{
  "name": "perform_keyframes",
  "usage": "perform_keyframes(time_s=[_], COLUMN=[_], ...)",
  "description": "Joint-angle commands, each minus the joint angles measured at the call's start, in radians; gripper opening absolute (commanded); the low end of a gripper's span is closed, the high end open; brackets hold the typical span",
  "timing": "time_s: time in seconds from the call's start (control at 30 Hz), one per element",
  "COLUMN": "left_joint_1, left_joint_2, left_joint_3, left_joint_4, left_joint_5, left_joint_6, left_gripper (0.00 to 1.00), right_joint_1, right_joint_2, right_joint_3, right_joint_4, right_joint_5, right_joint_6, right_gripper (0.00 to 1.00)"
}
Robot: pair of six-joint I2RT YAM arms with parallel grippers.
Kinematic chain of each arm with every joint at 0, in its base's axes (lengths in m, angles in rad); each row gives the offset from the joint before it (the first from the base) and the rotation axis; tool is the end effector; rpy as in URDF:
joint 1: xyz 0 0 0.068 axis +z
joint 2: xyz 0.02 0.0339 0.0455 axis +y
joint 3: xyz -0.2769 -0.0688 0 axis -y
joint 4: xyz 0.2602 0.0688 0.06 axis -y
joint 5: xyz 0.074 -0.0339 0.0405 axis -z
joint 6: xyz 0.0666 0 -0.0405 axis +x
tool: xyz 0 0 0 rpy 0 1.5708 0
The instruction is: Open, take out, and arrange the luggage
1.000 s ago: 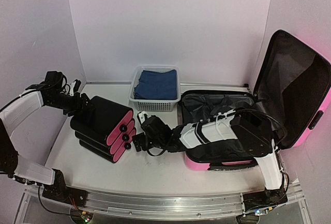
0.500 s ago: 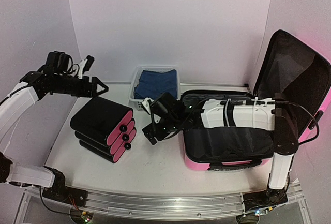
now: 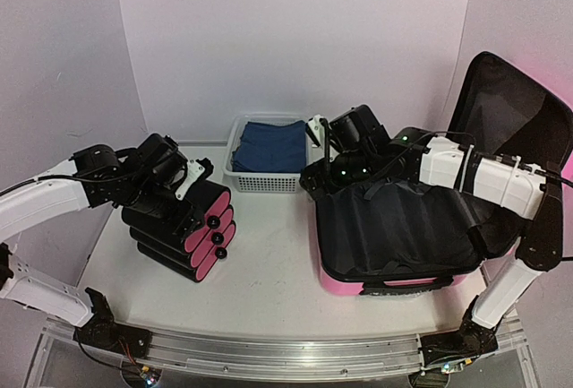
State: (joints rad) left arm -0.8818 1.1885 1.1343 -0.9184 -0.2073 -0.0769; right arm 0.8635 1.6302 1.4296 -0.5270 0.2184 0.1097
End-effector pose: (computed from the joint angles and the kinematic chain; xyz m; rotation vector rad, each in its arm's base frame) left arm 0.1747 -0.1905 0.3012 0.9112 2.3465 -0.1256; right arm 0.2756 0.3001 0.3044 -0.7375 2.1689 0.2581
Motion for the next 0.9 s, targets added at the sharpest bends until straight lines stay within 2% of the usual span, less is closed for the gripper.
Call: perform_keyframes(time_s=[0.0, 0.13, 0.27, 0.43, 0.63, 0.73, 0.87], left_joint_1=[-0.006, 0.002, 0.118, 0.302, 0.467, 0.511, 0.540], left_joint_2=[0.051, 0.126, 0.169, 0.229, 0.418, 0.514, 0.555], left_joint_3=[-0.017, -0.007, 0.016, 0.053, 0.191, 0.281, 0.359], left_joint_4=[-0.074, -0.093, -0.077, 0.077, 0.216, 0.231, 0.265], left_joint_5=[-0.161, -0.250, -0.284, -0.245, -0.136, -0.108, -0.039], left_joint_6=[-0.001, -0.010, -0.016, 0.071, 0.171, 0.191, 0.201], left_gripper=[0.74, 0.71, 0.67, 0.64, 0.60, 0.60, 0.63], right_joint_1=[0.008, 0.007, 0.007, 0.001, -0.036, -0.087, -0.195], right_joint_2=[-0.039, -0.049, -0.050, -0.044, -0.043, -0.041, -0.031], right_joint_3=[-0.003, -0.005, 0.000, 0.010, 0.031, 0.032, 0.037], right_joint_4=[0.026, 0.031, 0.032, 0.029, -0.010, -0.040, -0.089], right_joint_5=[-0.018, -0.014, -0.003, 0.009, 0.023, 0.010, -0.056], right_joint_6=[-0.029, -0.033, -0.043, -0.051, -0.032, -0.010, 0.048], right_gripper=[0.98, 0.98, 0.98, 0.98, 0.98, 0.98, 0.98])
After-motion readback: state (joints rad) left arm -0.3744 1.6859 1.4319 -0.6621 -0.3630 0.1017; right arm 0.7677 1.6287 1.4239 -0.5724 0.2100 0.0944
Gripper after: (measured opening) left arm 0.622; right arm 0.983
